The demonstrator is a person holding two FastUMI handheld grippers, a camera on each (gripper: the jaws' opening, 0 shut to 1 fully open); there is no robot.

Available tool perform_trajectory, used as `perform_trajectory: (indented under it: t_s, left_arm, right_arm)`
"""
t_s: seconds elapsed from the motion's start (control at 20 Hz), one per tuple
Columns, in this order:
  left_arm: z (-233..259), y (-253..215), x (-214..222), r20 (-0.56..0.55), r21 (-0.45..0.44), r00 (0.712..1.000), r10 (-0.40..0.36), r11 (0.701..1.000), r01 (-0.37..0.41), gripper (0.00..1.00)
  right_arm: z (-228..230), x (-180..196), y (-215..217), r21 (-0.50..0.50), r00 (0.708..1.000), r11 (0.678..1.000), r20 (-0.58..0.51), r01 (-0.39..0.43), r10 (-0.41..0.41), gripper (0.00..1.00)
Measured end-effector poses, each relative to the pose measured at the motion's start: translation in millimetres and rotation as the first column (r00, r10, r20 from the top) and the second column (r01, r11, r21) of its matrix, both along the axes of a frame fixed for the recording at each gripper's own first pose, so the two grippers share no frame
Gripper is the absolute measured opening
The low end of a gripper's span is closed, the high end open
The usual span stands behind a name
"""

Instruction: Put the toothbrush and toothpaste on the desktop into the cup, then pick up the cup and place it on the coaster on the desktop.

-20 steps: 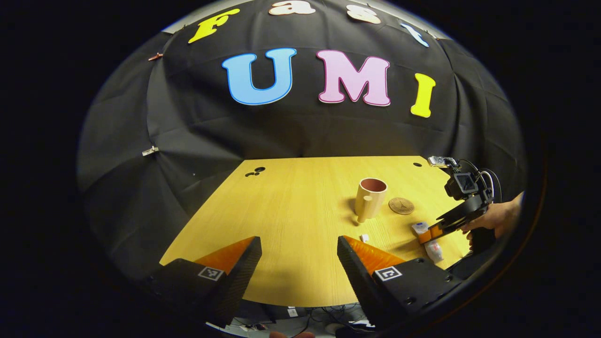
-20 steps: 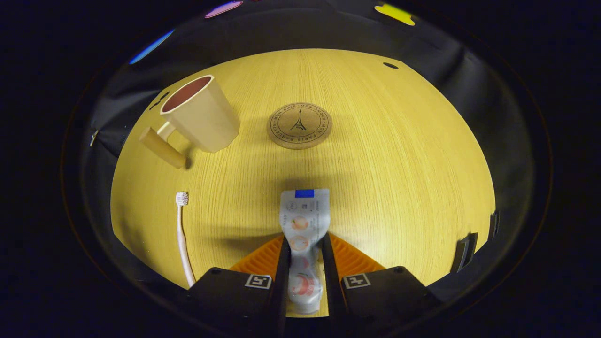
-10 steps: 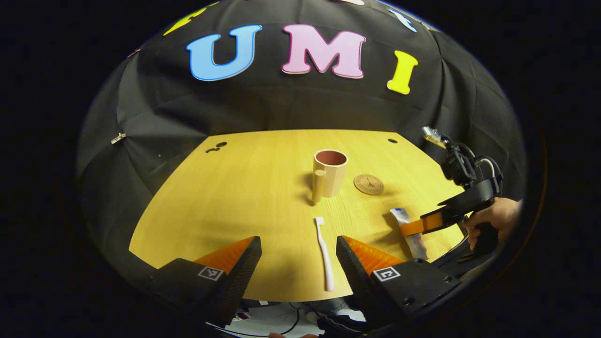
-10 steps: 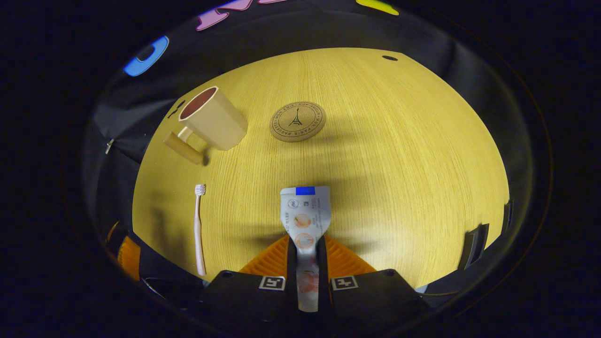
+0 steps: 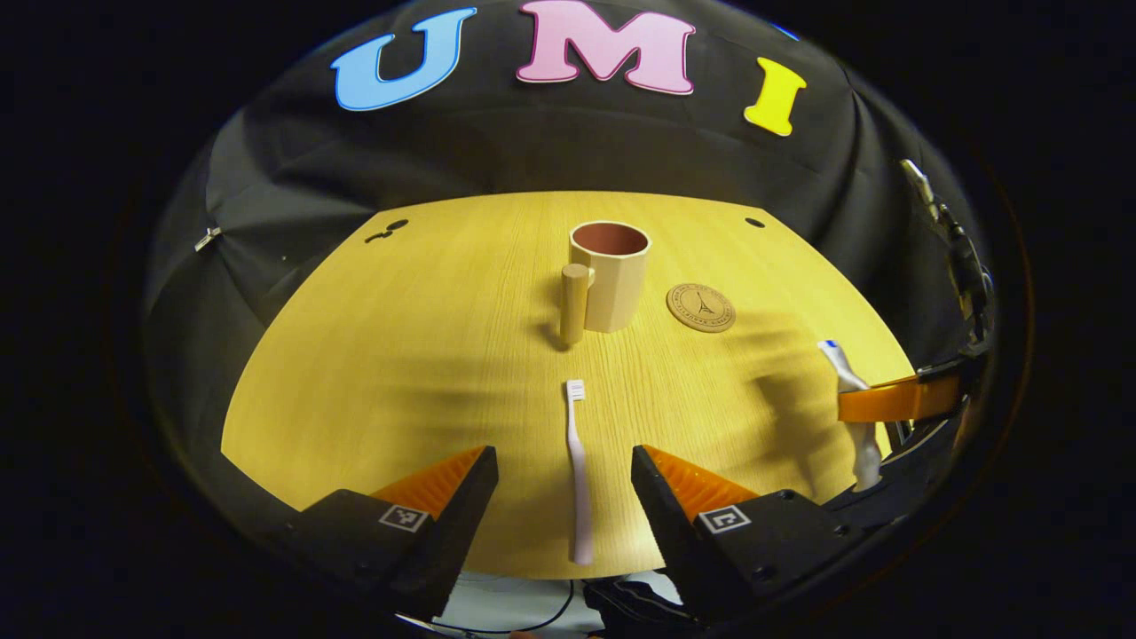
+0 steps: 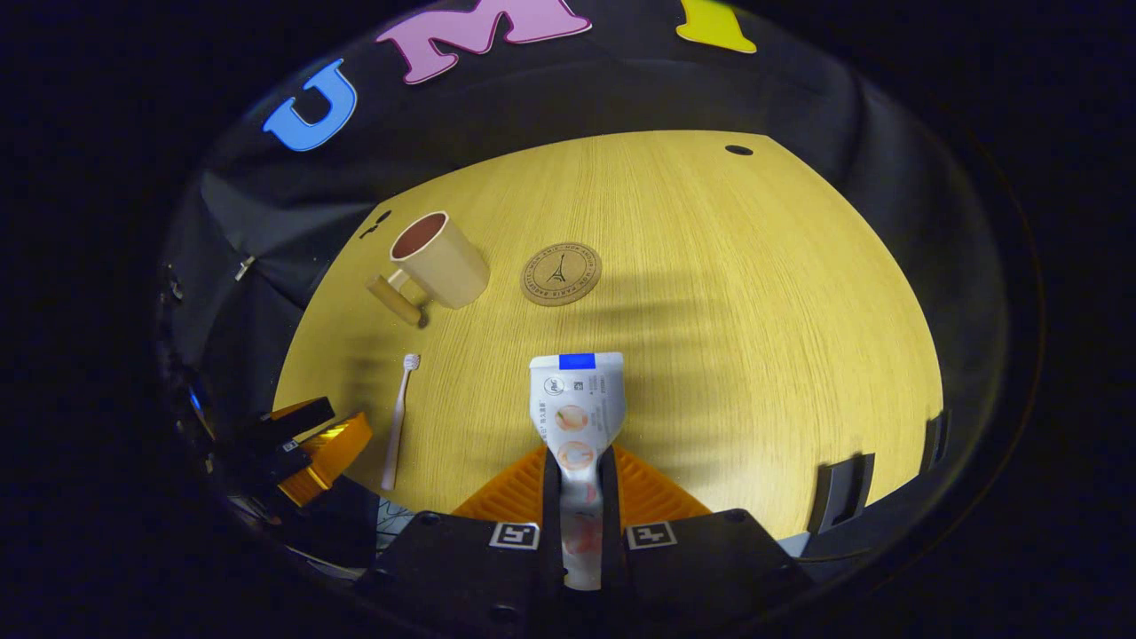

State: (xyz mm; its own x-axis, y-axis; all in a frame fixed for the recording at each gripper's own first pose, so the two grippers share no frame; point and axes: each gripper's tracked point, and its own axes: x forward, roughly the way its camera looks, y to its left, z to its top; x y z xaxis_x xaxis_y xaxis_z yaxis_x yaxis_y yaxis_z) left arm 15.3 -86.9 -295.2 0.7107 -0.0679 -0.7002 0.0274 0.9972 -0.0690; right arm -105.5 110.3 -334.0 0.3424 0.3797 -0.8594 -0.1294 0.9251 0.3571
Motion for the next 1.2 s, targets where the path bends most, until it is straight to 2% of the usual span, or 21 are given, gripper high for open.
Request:
perform_trajectory:
  t_s: [0.3,0.6,0.7,0.75,0.85,0.9,0.95,1.05,1.2]
  left_arm:
    - [-26.9,-5.3,15.3,-0.097,0.019,0.995,0.022,1.000,-0.020,0.90]
    - [-55.7,-11.3,18.6,-0.233,0.035,0.972,0.026,0.999,-0.018,0.84]
    - [-56.3,-16.0,22.8,-0.248,0.013,0.968,0.029,1.000,-0.027,0.83]
    - [-57.1,-15.6,21.1,-0.268,0.012,0.963,0.029,1.000,-0.027,0.78]
    - [-59.1,-17.5,23.0,-0.284,0.018,0.959,0.019,1.000,-0.015,0.79]
    - [-59.8,-17.6,24.0,-0.291,0.017,0.957,0.020,1.000,-0.016,0.86]
    - [-58.2,-17.6,23.9,-0.298,0.013,0.954,0.026,1.000,-0.023,0.77]
    - [-60.2,-20.1,25.0,-0.305,0.012,0.952,0.019,1.000,-0.016,0.72]
    - [-57.0,-25.7,30.3,-0.274,0.015,0.961,-0.016,1.000,0.020,0.43]
  right_arm:
    - [8.3,6.9,-31.3,-0.003,1.000,1.000,0.025,0.019,-0.019,0.20]
    - [5.4,12.5,-53.6,-0.006,0.998,0.998,0.032,0.056,-0.056,0.21]
    - [4.3,14.2,-58.6,-0.006,0.997,0.998,0.032,0.069,-0.069,0.21]
    - [4.2,15.0,-60.2,-0.007,0.997,0.997,0.033,0.073,-0.073,0.20]
    - [4.2,16.4,-61.8,-0.002,0.996,0.997,0.034,0.083,-0.083,0.20]
    - [4.3,17.4,-61.5,0.004,0.995,0.996,0.033,0.091,-0.091,0.21]
    - [5.2,17.2,-61.1,0.010,0.994,0.995,0.032,0.100,-0.100,0.20]
    - [7.3,18.3,-61.2,0.023,0.993,0.993,0.034,0.113,-0.113,0.21]
    - [10.9,20.7,-61.7,0.033,0.991,0.991,0.047,0.127,-0.128,0.20]
